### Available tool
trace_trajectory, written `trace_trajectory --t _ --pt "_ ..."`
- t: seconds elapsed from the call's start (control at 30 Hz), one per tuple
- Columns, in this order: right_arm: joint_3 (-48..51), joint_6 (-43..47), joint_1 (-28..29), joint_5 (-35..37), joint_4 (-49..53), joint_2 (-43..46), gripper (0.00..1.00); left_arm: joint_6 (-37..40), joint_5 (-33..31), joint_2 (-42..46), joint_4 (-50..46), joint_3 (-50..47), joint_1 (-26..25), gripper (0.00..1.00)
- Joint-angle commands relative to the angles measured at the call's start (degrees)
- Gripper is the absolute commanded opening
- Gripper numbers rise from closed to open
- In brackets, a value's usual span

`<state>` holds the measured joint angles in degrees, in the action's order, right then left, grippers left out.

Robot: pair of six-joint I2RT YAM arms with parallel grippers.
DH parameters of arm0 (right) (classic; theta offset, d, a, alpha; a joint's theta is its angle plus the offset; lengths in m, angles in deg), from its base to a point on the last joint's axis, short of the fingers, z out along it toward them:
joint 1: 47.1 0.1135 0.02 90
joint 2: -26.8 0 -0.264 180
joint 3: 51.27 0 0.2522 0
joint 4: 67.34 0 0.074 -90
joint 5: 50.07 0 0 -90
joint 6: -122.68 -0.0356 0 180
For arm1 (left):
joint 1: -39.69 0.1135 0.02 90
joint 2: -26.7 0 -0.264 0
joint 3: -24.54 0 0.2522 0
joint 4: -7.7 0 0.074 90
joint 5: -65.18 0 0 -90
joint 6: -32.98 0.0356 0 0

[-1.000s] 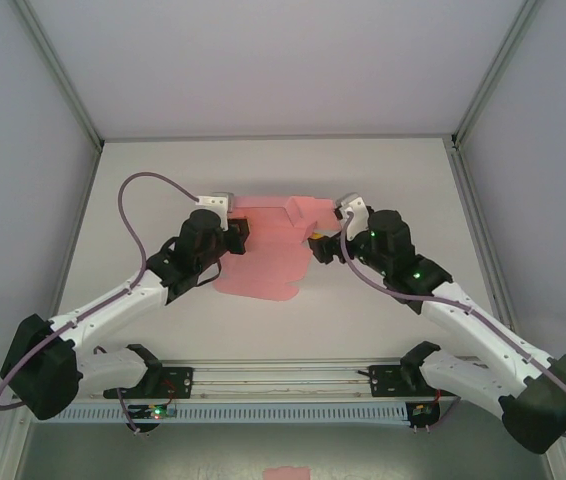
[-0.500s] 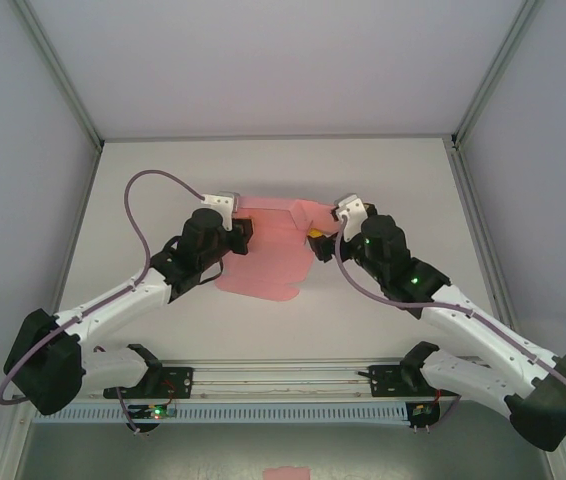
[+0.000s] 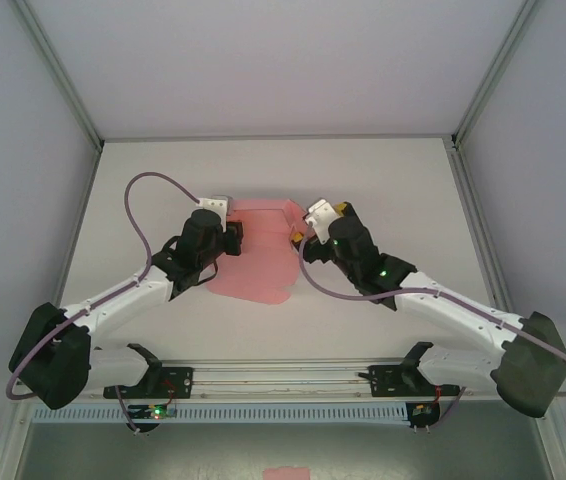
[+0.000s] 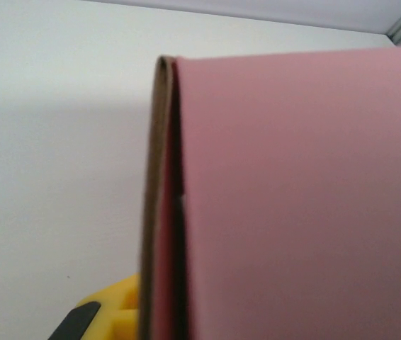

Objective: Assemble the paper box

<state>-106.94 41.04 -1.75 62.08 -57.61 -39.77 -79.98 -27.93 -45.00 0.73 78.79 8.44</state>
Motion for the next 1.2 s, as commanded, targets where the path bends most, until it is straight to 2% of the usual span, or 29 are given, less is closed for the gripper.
trace_trajectory --t 0.0,0.13,0.23,0.33,0.47,0.57,0.67,0.73,0.8,0.93,1.1,1.17 --pt "3.59 -8.82 2.28 17.28 -15.61 -2.78 0.98 -1.51 11.03 0.95 7.53 1.88 -3.53 0.00" --pt "4.30 -7.79 3.79 23.96 -16.10 -0.73 0.98 -2.10 5.53 1.19 4.32 2.33 -3.51 0.00" --pt "4.98 -5.41 3.07 21.67 -10.31 4.68 0.98 -1.91 1.49 1.97 2.25 1.99 -3.43 0.00" --pt "6.10 -5.56 -0.20 9.92 -0.34 13.46 0.98 -1.65 -1.54 3.28 0.45 1.41 -3.21 0.00" --pt "7.42 -7.10 -6.93 -4.82 11.22 27.08 0.98 -0.60 -2.44 5.64 -0.44 -0.44 -2.47 0.00" --pt "8.64 -7.76 -11.23 -9.43 15.07 35.81 0.98 -0.36 -3.01 7.45 -1.52 -1.21 -1.81 0.00" --pt "9.10 -9.49 -14.79 -9.80 14.73 40.98 0.98 0.44 -1.88 8.71 -1.78 -1.61 -1.45 0.00" --pt "7.67 -11.40 -17.81 -7.28 14.40 40.72 0.98 1.33 0.75 9.42 -1.32 -1.71 -1.44 0.00" --pt "5.48 -11.61 -21.20 -9.23 15.09 37.81 0.98 1.88 2.85 9.87 -0.86 -1.83 -1.45 0.00" --pt "1.76 -10.76 -26.22 -28.21 12.67 27.59 0.98 1.33 2.63 9.41 -1.68 -1.36 -1.45 0.00" --pt "-3.07 -8.25 -24.76 -47.28 12.21 15.69 0.98 -0.63 1.55 8.35 -1.15 -1.35 -1.47 0.00" --pt "-3.61 -7.40 -22.65 -50.00 12.41 13.53 0.98 -1.34 1.09 7.83 -1.15 -1.01 -1.49 0.00"
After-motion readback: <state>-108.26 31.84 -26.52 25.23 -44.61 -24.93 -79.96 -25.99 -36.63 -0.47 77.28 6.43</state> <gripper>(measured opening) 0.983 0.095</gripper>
